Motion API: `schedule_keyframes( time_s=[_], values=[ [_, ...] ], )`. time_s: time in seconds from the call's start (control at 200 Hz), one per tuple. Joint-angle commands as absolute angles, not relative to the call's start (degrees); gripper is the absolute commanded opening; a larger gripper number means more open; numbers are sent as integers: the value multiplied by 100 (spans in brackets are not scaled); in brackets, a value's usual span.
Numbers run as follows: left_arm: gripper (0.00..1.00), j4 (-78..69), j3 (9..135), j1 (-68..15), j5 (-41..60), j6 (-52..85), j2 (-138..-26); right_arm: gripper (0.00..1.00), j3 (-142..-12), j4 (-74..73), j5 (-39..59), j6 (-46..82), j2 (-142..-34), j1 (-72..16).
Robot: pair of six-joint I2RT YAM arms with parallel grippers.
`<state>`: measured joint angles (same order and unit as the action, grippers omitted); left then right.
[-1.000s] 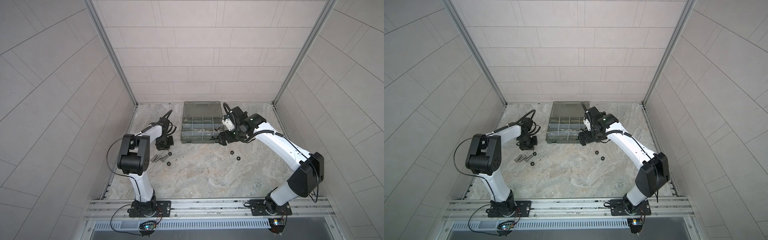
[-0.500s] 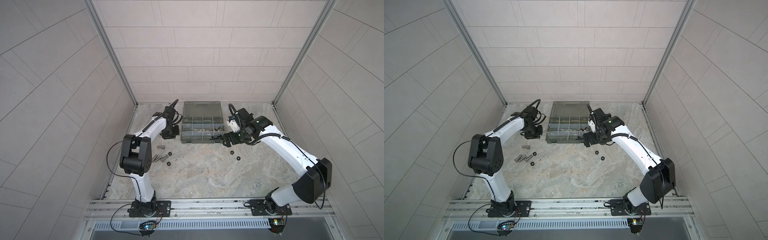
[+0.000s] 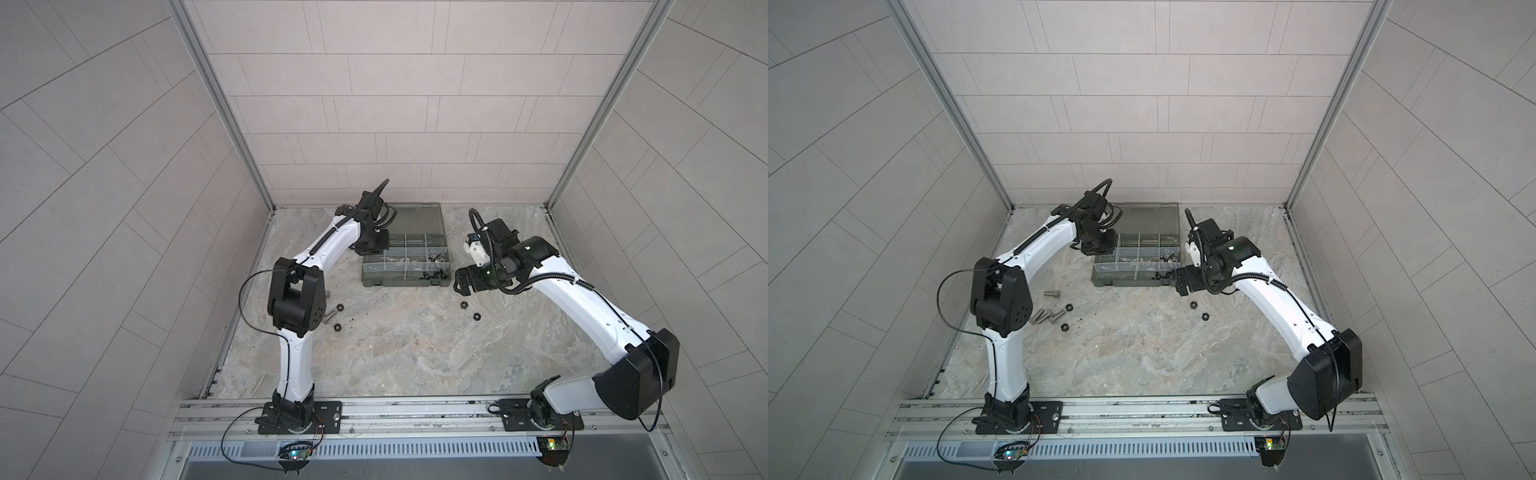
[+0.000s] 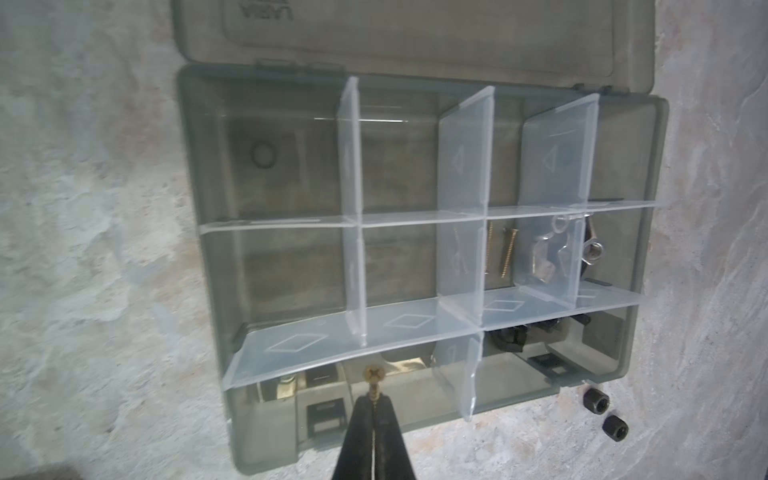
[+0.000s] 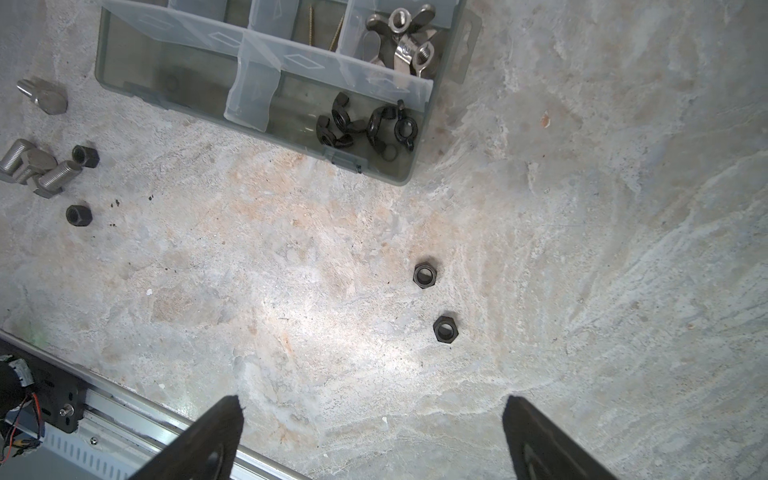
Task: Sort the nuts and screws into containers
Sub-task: 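Carry the brass screw with the left gripper to the organizer, then lower the brass screw into a compartment with the left gripper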
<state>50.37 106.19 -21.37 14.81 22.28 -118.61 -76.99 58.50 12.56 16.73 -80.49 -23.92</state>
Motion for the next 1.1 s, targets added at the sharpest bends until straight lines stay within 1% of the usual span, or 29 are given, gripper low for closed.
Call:
schedule_keyframes(
  time_s=[0.0,0.285,1.096],
  values=[
    [0,5072,11051,-2270,1735,2403,-12091,99,-7621,5942,1134,1670,-7822,-2360],
    [0,4813,11674,-2498,2129,2680,-12547,99,-7481,5945,1116,1661,-7657,-2294],
    [0,4210,12135,-2760,2593,2988,-13541,99,-7515,6267,854,1755,-7405,-2206]
  ],
)
